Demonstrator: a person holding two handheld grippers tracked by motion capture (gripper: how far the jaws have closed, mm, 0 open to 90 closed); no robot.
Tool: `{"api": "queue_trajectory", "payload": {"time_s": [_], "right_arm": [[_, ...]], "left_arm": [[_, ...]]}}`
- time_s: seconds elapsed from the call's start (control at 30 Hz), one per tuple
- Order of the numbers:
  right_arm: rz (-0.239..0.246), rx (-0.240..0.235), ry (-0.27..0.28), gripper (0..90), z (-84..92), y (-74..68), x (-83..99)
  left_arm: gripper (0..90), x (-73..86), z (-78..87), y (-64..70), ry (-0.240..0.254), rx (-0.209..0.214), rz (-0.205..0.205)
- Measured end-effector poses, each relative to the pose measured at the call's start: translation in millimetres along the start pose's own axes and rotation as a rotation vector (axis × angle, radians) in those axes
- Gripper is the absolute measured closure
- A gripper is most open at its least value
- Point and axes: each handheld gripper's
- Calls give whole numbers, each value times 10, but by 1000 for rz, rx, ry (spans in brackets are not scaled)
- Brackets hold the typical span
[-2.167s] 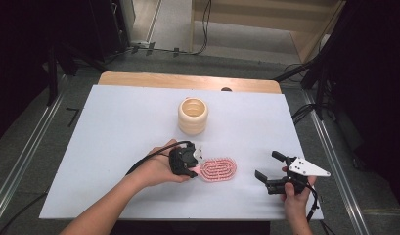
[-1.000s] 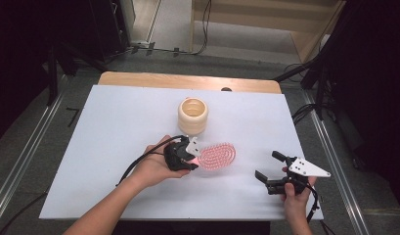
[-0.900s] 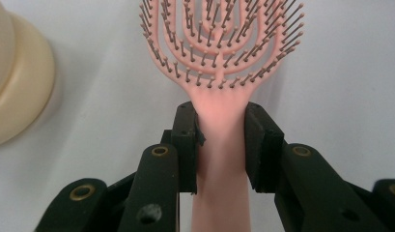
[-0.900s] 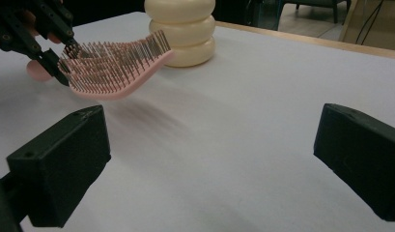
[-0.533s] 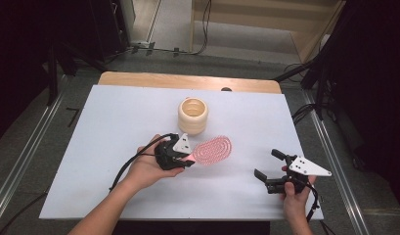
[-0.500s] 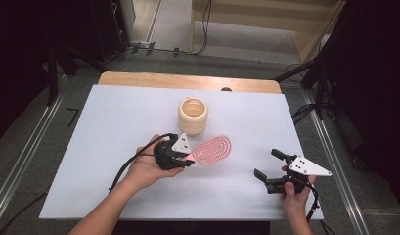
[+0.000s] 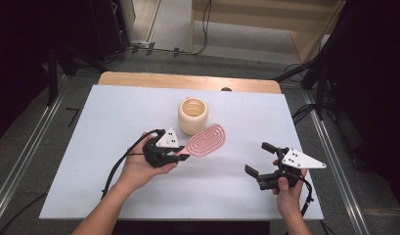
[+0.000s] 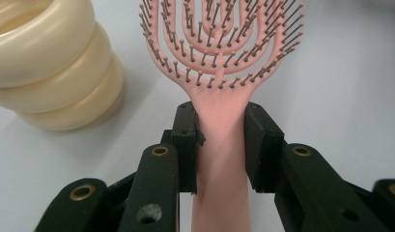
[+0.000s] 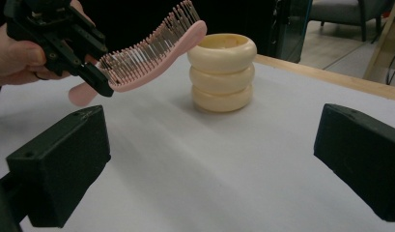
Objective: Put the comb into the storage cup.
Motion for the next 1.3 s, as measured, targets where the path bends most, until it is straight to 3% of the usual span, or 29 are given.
{"api": "queue_trajectory", "payload": {"time_s": [0.5, 0.57, 0.8, 1.3], "right_arm": [[-3, -32, -9, 0, -282, -69, -391], [-4, -5, -25, 0, -326, -90, -446], [-12, 5, -35, 0, -460, -138, -628], [-48, -43, -1, 0, -678, -233, -893]], "left_arm": [[704, 70, 137, -26, 72, -39, 29], [704, 73, 142, -20, 71, -41, 28], [704, 106, 197, -44, 83, -59, 36], [704, 149, 283, -55, 176, -103, 79]]}}
Point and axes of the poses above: each handheld gripper's, and its own axes: z roughly backward along the jaws, x roughly out of its underside, y roughly to its right, and after that the axes turned 2 degrees about -z, right-handed
